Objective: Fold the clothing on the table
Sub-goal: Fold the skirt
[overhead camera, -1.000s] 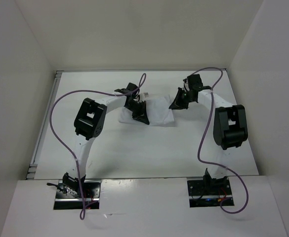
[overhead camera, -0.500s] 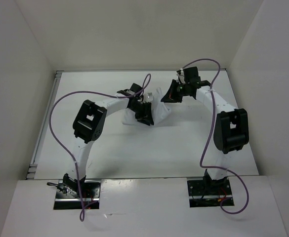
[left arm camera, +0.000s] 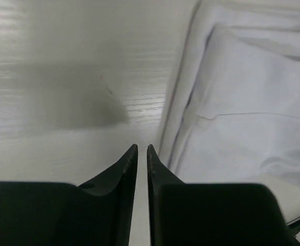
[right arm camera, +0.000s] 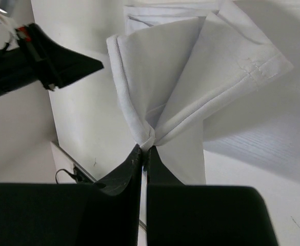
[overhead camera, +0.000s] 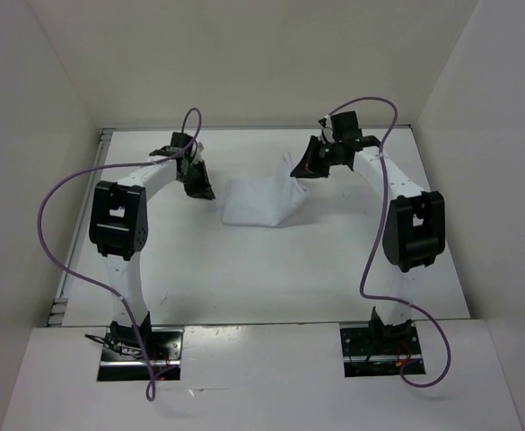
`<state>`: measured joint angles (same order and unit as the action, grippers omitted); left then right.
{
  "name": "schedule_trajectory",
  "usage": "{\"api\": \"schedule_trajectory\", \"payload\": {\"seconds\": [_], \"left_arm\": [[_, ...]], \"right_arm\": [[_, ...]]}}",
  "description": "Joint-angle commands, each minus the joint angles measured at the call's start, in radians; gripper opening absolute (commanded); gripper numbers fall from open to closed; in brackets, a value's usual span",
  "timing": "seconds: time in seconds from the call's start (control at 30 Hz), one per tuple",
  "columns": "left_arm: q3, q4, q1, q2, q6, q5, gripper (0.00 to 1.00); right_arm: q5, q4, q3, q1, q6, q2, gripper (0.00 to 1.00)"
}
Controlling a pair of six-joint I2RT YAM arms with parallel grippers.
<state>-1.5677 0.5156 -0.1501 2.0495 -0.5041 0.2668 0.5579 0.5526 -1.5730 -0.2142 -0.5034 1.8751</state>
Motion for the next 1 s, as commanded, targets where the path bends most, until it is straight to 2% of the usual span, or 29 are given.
{"api": "schedule_trajectory", "payload": {"seconds": [0.0, 0.13, 0.4, 0.97], "left_arm": [[0.028, 0.005, -0.032, 0.064, -0.013, -0.014, 0.19], [0.037, -0.019, -0.045, 0.106, -0.036, 0.009, 0.13], [0.074, -0.085, -0.077, 0.115, -0.080, 0.121, 0.13], [0.101, -0.085, -0.086, 0.077, -0.080, 0.141, 0.13]], "right_arm": [[0.017, 0.035, -0.091, -0.016, 0.022, 0.039, 0.00], [0.008, 0.044, -0.149, -0.048, 0.022, 0.065, 0.00], [-0.001, 0.053, -0.255, -0.129, 0.002, 0.183, 0.00], [-0.026, 0.083, -0.556, -0.281, -0.049, 0.467, 0.00]]}}
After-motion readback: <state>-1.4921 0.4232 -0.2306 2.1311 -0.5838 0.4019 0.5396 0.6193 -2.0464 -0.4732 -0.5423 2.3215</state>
